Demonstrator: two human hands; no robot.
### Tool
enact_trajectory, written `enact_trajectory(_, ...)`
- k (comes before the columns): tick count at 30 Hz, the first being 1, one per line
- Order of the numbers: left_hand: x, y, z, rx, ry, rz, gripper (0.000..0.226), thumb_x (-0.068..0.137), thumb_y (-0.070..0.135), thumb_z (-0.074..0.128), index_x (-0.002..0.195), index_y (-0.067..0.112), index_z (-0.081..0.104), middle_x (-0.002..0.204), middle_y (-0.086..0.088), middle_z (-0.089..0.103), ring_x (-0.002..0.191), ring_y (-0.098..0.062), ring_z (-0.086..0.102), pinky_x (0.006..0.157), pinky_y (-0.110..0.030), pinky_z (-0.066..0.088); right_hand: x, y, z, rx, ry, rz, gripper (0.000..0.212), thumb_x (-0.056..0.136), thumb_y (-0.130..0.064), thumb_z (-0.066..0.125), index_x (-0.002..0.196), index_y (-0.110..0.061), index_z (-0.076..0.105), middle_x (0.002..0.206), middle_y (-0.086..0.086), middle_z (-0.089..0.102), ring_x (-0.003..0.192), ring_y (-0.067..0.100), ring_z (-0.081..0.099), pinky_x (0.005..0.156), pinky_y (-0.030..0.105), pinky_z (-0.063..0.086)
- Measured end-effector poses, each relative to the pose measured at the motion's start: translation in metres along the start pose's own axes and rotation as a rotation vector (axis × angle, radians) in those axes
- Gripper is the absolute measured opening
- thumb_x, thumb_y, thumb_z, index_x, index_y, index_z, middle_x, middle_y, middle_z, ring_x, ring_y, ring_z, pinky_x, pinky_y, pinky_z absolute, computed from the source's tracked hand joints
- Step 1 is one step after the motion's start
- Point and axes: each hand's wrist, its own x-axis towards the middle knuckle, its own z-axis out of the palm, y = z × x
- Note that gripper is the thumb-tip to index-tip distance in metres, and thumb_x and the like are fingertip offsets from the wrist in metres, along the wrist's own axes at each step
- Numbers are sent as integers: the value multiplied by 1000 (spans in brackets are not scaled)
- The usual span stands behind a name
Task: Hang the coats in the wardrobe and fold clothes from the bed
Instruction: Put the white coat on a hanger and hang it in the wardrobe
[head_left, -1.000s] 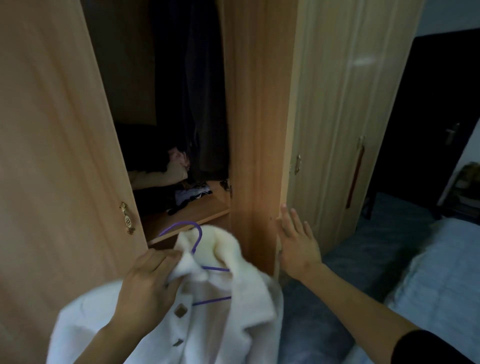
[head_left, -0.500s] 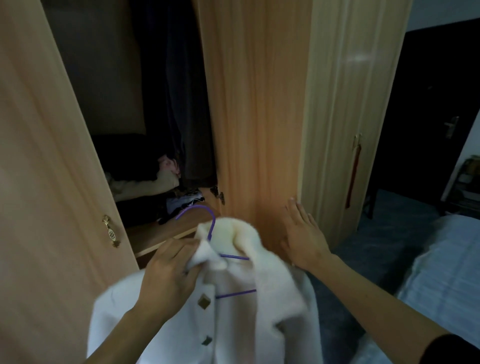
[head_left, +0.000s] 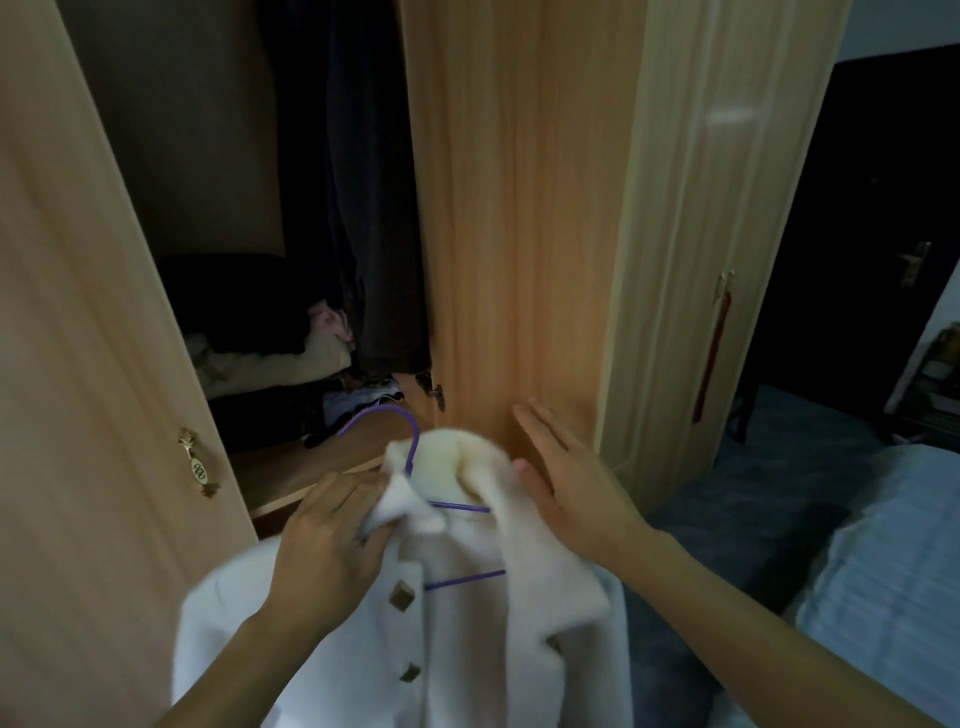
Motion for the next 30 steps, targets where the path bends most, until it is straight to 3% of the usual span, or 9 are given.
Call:
enact_trajectory(5,11,-30,-6,3,27,5,37,84,30,58,105,2,70,98,-10,68,87,-27,61,78,-30,48,22,-42,13,39,-207,-190,70,95,-55,45,153,-32,14,161,-11,14,146,0,12,115,19,16)
enact_trajectory(8,22,-52,-15,3,78,7,36,84,29,57,104,1,70,99,-10,67,89,-29,61,80,-35,49,40,-59,28,-144,-241,-321,68,94,-40,57,151,-21,26,158,-4,25,146,12,20,114,19,13)
enact_trajectory(11,30,-77,-27,-17,124,3,31,87,26,57,102,2,69,99,-9,66,86,-29,60,79,-33,47,63,-75,44,-168,-178,-346,58,91,-27,58,145,-18,39,151,-2,34,138,17,32,114,28,29)
enact_trajectory(14,32,-104,-38,-5,171,6,28,86,24,59,101,2,69,99,-7,65,86,-28,58,80,-31,44,86,-89,63,-116,-138,-278,53,94,-33,56,144,-25,40,145,-4,38,130,15,38,106,31,39)
enact_trajectory(19,26,-143,-47,-8,207,-36,26,84,21,61,100,2,70,100,-8,66,84,-29,59,77,-36,46,116,-113,98,-266,-179,-351,28,102,-29,39,126,-21,52,125,0,48,113,20,47,91,33,48)
enact_trajectory(23,14,-163,-50,-4,217,-58,30,86,24,57,102,1,69,102,-9,66,86,-31,60,77,-41,48,123,-126,126,-294,-187,-419,47,98,-31,14,116,-20,56,116,0,53,103,18,52,83,33,50)
enact_trajectory(28,12,-177,-55,26,218,-85,30,86,24,58,100,0,69,97,-10,65,85,-30,60,77,-39,47,135,-144,143,-186,4,-451,13,96,-24,52,93,-20,64,88,-2,58,71,16,57,53,26,48)
enact_trajectory(30,14,-182,-55,56,209,-93,31,85,24,58,99,-1,69,96,-11,66,83,-30,60,76,-37,47,143,-149,147,-154,17,-462,16,96,-26,49,90,-23,64,86,-4,59,69,13,56,52,22,43)
